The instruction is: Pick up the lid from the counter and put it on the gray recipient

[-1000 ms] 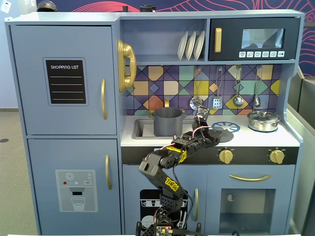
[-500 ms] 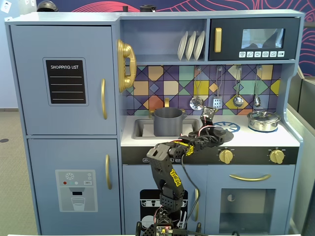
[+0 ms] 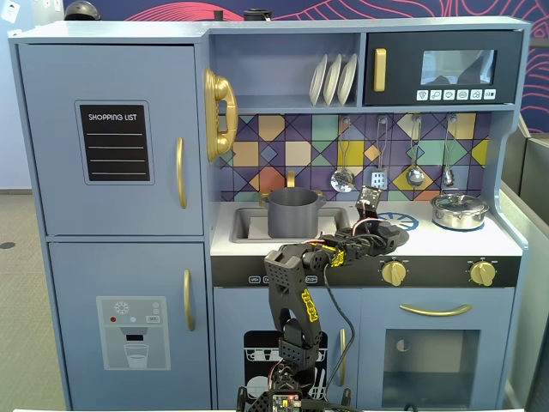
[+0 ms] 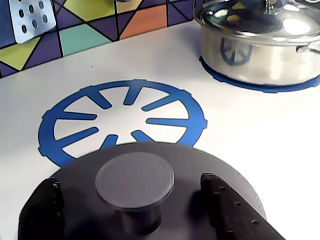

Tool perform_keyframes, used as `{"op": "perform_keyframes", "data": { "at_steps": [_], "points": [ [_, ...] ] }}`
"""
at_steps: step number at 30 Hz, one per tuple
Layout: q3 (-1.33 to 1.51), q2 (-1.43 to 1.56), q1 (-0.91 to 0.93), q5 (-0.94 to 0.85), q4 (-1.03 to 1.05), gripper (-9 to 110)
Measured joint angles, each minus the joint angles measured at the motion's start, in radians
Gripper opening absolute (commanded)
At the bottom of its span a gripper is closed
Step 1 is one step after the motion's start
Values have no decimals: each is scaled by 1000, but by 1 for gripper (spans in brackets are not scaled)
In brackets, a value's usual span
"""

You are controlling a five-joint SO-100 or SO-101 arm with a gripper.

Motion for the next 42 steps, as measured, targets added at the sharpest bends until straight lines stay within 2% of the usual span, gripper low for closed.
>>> {"op": "perform_keyframes", "data": {
  "at_steps": [8, 26, 33, 42],
  "points": [
    [-5, -14, 0, -15, -18, 0],
    [-5, -11, -31, -25, -46, 0],
    [-127, 48, -46, -26, 49, 0],
    [-318, 176, -170, -26, 265, 0]
  ]
}}
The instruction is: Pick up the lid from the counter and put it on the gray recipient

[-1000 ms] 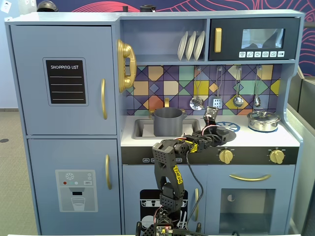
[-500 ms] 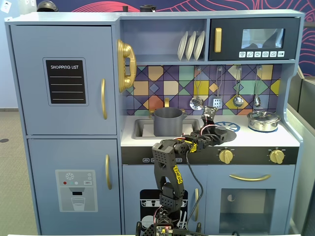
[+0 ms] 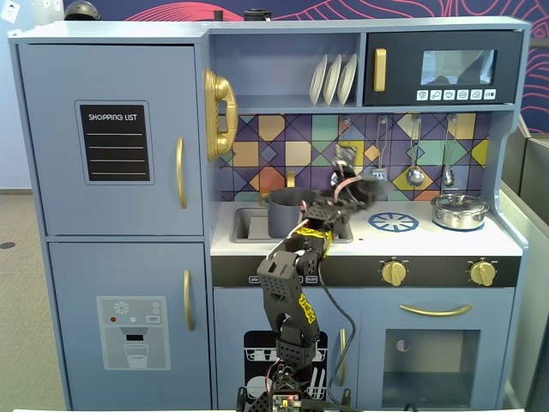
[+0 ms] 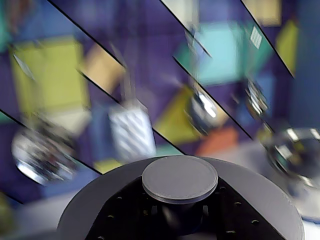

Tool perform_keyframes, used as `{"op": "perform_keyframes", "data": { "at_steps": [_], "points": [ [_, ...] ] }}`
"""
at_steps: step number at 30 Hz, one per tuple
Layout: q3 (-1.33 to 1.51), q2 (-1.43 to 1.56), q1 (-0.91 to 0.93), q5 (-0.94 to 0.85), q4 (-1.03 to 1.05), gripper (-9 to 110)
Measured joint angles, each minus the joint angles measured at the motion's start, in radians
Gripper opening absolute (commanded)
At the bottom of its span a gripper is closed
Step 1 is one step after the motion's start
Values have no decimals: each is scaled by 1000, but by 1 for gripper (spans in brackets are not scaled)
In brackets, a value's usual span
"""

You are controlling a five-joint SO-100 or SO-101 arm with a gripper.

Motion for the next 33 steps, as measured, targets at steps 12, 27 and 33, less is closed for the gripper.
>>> {"op": "perform_keyframes", "data": {
  "at_steps": [12, 27, 33],
  "points": [
    [-18, 161, -282, 49, 181, 0],
    [101, 178, -394, 49, 173, 0],
    [101, 167, -411, 48, 140, 0]
  ]
}}
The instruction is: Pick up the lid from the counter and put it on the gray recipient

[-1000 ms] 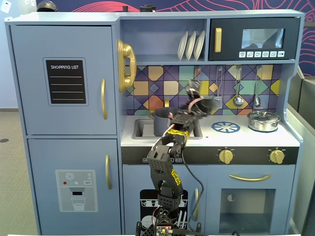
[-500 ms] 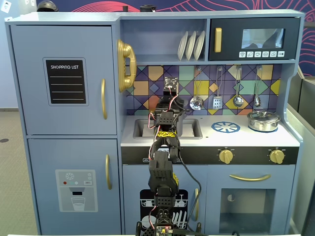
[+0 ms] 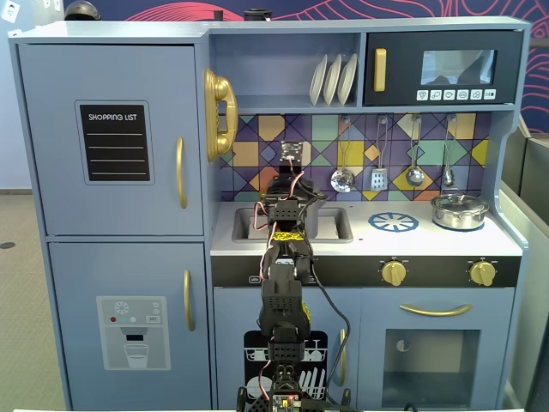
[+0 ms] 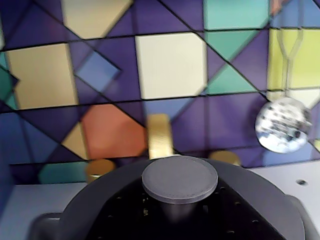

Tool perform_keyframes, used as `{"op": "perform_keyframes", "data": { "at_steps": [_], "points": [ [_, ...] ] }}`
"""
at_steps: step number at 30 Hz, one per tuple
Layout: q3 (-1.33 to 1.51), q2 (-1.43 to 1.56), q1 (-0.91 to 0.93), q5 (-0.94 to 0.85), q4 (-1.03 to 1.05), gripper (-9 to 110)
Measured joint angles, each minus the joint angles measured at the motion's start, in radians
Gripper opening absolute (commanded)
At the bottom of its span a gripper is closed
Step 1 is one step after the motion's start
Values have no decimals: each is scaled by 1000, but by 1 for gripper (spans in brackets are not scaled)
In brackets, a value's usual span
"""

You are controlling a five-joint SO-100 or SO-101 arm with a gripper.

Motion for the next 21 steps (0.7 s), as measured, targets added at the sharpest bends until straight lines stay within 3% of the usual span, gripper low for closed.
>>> {"op": "perform_keyframes", "data": {
  "at_steps": [21],
  "points": [
    [31, -86, 3, -9, -60, 0]
  ]
}}
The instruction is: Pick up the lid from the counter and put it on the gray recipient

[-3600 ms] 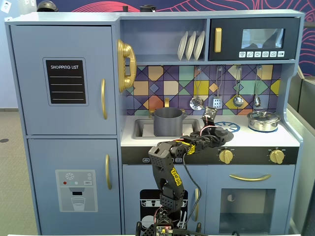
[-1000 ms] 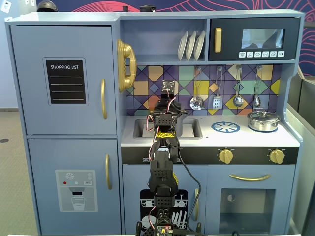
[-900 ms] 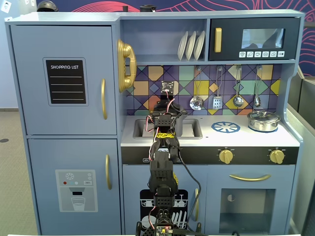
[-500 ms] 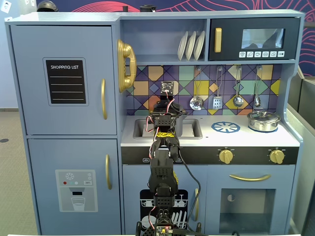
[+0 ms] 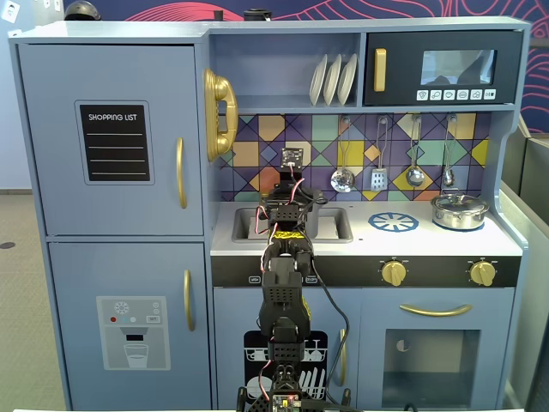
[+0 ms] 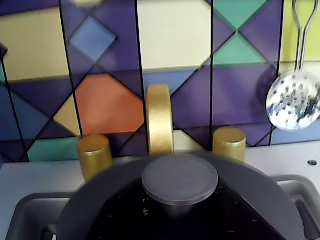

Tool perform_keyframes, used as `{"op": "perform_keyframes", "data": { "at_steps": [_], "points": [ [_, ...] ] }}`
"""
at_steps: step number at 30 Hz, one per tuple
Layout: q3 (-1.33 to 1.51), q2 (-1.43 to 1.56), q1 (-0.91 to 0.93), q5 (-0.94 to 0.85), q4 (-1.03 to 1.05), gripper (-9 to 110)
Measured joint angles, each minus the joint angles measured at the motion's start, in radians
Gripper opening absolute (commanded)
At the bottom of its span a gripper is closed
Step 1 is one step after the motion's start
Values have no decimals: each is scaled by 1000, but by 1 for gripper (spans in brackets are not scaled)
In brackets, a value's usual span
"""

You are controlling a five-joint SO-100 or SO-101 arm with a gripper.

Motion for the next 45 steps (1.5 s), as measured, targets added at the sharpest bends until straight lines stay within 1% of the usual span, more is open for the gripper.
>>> {"op": "perform_keyframes", "data": {
  "at_steps": [22, 23, 26, 32, 35, 41, 45],
  "points": [
    [49, 37, 2, -26, -2, 0],
    [49, 40, 2, -26, -2, 1],
    [49, 51, 8, -29, 12, 17],
    [49, 83, 37, -21, 49, 32],
    [49, 92, 48, -17, 66, 34],
    [49, 138, 64, -11, 127, 33],
    [49, 245, 57, 8, 290, 30]
  ]
}}
